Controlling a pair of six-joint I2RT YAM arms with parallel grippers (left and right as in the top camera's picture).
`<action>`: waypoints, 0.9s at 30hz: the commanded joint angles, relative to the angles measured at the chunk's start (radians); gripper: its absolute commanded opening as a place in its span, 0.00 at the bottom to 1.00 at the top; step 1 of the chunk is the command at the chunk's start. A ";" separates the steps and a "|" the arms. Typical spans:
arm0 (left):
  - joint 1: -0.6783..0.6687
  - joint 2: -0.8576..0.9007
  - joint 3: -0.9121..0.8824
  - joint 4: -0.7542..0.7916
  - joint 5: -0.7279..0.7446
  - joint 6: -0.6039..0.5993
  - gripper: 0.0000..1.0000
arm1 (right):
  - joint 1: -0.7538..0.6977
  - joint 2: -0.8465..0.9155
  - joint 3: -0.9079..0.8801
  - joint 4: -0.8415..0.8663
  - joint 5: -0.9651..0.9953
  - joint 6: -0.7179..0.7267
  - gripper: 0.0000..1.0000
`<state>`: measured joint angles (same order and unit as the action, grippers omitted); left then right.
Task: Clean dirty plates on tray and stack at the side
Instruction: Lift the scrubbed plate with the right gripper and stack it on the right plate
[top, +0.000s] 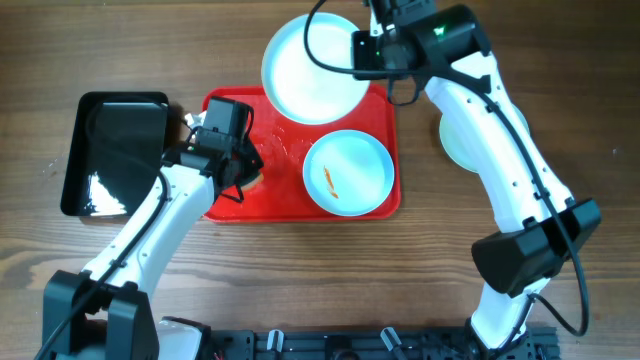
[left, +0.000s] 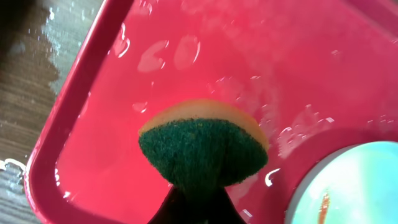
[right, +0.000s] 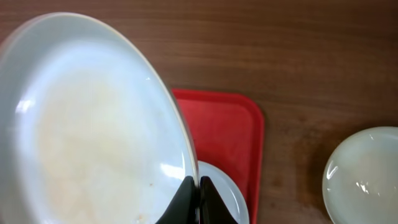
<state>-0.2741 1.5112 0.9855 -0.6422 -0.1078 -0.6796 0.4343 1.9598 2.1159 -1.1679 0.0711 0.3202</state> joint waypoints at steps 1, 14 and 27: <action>-0.005 0.010 -0.018 0.008 -0.021 -0.010 0.04 | -0.019 0.006 0.002 -0.003 0.040 -0.107 0.04; -0.005 0.010 -0.018 0.016 -0.021 -0.010 0.04 | -0.345 0.007 0.000 -0.244 0.023 0.075 0.04; -0.005 0.010 -0.018 0.022 -0.020 -0.010 0.04 | -0.747 0.007 -0.283 -0.179 -0.139 -0.059 0.04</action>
<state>-0.2741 1.5131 0.9714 -0.6243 -0.1078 -0.6796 -0.3031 1.9636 1.9110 -1.3911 -0.0776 0.2817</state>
